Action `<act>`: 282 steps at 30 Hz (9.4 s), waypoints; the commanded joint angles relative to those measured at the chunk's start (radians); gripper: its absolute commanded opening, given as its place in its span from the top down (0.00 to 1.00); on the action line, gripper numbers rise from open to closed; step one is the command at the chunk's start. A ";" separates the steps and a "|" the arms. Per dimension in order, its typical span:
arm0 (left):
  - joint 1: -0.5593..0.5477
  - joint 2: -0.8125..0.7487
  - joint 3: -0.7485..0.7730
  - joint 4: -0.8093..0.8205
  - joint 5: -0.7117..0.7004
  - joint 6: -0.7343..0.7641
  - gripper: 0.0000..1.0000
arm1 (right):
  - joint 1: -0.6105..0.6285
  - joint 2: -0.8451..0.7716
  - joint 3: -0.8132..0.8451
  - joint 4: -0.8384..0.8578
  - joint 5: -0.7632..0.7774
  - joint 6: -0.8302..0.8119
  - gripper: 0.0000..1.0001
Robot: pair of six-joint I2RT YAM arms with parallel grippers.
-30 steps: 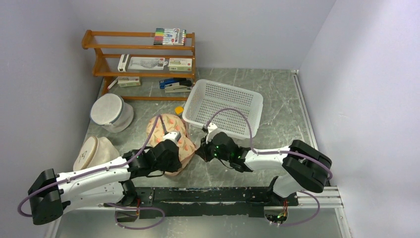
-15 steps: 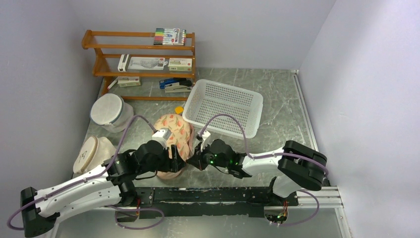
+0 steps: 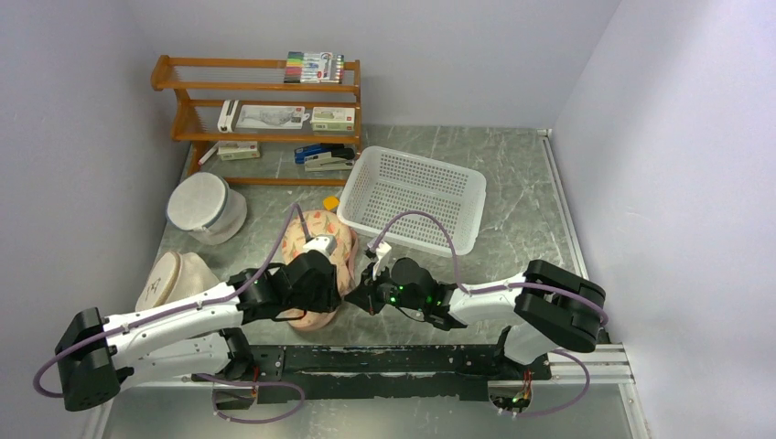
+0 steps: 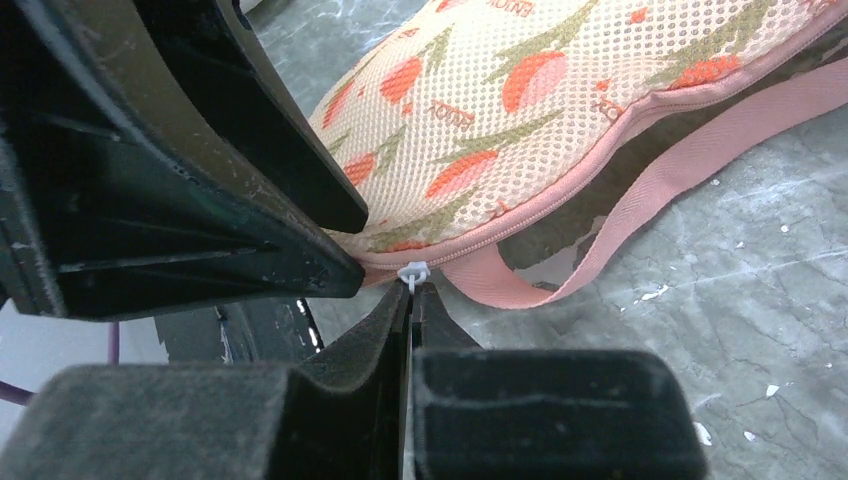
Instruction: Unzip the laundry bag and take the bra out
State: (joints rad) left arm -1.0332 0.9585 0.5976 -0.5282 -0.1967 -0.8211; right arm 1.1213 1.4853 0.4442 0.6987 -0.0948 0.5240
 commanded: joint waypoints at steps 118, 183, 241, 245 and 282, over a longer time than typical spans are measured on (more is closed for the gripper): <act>-0.043 -0.230 0.212 -0.311 -0.213 -0.140 0.28 | -0.030 -0.049 0.003 -0.081 0.116 0.119 1.00; -0.044 0.278 0.111 -0.101 -0.329 0.022 0.91 | -0.185 -0.304 -0.283 -0.051 -0.065 0.144 1.00; -0.079 0.270 0.065 0.072 -0.018 0.188 0.93 | -0.323 -0.217 -0.190 -0.179 0.041 0.167 1.00; -0.079 0.194 0.014 0.067 0.004 0.138 0.93 | -0.326 -0.211 -0.170 -0.170 -0.028 0.091 1.00; -0.080 0.462 0.212 0.242 -0.019 0.274 0.49 | -0.278 -0.251 -0.248 0.035 -0.197 0.128 1.00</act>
State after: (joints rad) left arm -1.1137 1.3960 0.7940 -0.3260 -0.2054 -0.5564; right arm 0.8379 1.2282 0.2005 0.6884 -0.2798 0.6476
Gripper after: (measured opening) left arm 0.549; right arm 0.006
